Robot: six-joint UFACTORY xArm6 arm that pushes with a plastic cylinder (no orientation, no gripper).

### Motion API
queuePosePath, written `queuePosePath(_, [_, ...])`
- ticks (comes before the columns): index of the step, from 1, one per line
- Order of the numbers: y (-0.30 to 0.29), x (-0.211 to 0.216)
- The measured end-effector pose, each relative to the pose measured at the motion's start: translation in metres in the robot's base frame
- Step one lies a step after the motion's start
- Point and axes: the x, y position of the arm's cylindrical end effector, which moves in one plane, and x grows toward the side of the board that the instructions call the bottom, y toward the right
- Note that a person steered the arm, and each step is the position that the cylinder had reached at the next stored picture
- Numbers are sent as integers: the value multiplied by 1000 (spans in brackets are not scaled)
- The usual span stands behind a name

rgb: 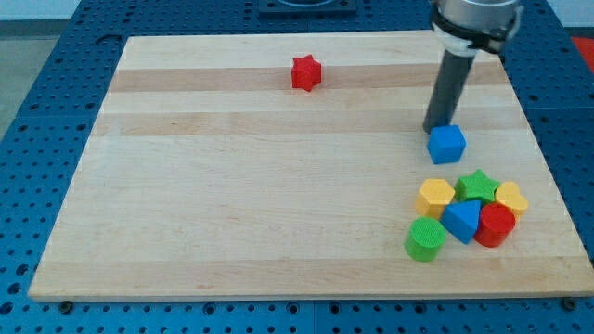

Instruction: Move blue cube to the right side of the yellow hexagon

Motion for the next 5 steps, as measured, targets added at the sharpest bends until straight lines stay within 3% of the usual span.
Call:
queuePosePath(2, [13, 12])
queuePosePath(4, [24, 52])
queuePosePath(5, [24, 26])
